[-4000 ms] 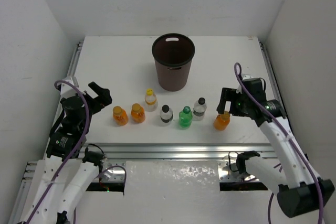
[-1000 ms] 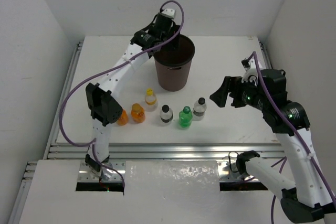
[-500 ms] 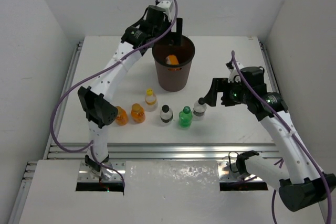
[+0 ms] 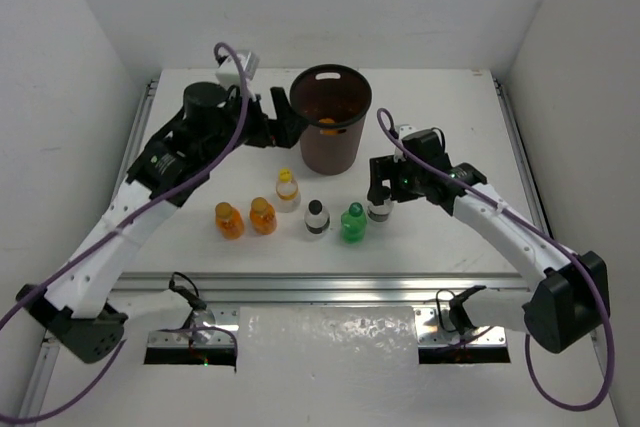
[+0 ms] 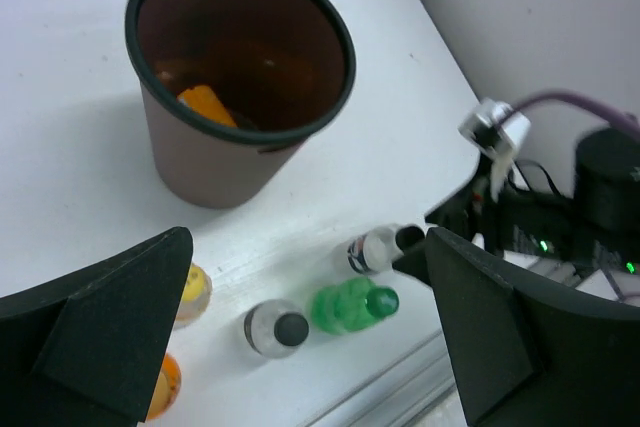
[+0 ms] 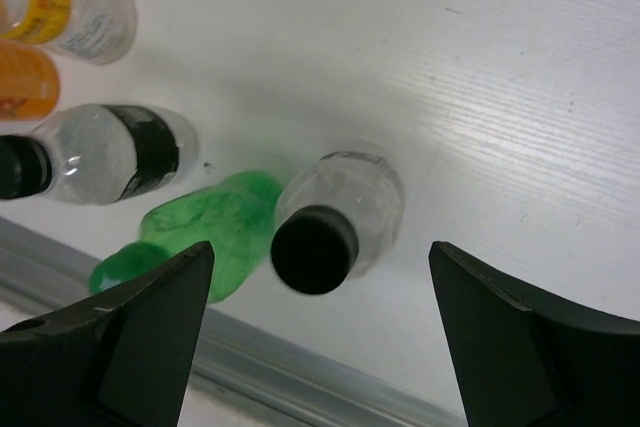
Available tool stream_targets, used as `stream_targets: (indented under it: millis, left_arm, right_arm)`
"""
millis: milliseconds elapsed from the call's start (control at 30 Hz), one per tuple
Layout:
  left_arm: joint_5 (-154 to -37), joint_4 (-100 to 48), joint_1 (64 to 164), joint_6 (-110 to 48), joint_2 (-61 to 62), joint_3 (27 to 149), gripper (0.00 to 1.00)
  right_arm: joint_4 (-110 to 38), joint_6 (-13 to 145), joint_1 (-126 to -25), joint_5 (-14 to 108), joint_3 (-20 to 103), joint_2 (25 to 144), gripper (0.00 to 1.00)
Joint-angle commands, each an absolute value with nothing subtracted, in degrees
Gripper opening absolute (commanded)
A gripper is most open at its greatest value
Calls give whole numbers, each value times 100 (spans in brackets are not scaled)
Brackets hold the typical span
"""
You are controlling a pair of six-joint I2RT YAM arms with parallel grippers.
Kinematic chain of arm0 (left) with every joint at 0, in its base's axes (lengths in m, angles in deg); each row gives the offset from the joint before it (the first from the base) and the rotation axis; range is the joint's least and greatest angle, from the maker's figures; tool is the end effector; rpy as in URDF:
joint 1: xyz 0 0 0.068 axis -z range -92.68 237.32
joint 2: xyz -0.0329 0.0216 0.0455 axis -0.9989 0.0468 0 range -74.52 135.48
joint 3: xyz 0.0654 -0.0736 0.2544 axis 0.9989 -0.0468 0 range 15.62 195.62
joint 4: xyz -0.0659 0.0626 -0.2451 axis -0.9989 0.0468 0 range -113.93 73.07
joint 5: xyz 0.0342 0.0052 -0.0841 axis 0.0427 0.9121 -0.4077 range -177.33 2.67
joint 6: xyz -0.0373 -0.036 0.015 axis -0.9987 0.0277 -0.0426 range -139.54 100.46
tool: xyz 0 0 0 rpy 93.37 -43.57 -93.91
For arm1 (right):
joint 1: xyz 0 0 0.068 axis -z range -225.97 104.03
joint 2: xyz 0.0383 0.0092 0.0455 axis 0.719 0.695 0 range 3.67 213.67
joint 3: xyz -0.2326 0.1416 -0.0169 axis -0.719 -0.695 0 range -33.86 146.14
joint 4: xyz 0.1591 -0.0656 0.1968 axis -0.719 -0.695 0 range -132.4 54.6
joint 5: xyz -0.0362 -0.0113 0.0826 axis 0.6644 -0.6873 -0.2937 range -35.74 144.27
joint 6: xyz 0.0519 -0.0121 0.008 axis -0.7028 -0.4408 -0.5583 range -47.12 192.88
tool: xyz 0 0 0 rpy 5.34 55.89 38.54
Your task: Put the plastic bottles in the bin
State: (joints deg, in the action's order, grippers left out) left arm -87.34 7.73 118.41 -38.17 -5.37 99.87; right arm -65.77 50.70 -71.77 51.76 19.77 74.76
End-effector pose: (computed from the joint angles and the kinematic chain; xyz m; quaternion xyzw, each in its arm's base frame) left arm 0.2158 -0.1302 0.4507 0.0870 0.7968 -0.2515 0.5425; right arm 0.2331 0.1145 0.2658 -0.0373 0.9321 0.1648 0.3203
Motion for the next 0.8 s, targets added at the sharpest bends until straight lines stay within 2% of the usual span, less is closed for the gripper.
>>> stream_targets:
  millis: [0, 100, 167, 300, 500, 600, 767]
  left_arm:
    - [-9091, 166, 11922, -3914, -1059, 9045, 100]
    - [-9391, 7, 11966, -3800, -1518, 8559, 100]
    - [-9418, -81, 11993, -3782, -1772, 8199, 100]
    - [-9418, -143, 12045, -3755, -1932, 7864, 100]
    - [-9322, -318, 12431, -3843, -1555, 7864, 100]
    - [-9093, -598, 13195, -3686, -1265, 8047, 100]
    - [-9909, -793, 14083, -2783, -281, 8846, 100]
  right_arm:
    - [-5949, 5178, -7251, 5759, 1888, 7687, 87]
    - [-5816, 5213, -7269, 5796, 1905, 7846, 83]
    - [-5886, 5205, -7269, 5770, 1967, 8004, 63]
    - [-6027, 5222, -7392, 5814, 1958, 7891, 34]
    - [-6536, 5029, -7392, 6252, 2037, 7118, 19]
    - [-6940, 5090, -7392, 6200, 2379, 6819, 18]
    - [-7828, 5125, -7314, 5832, 3458, 6564, 17]
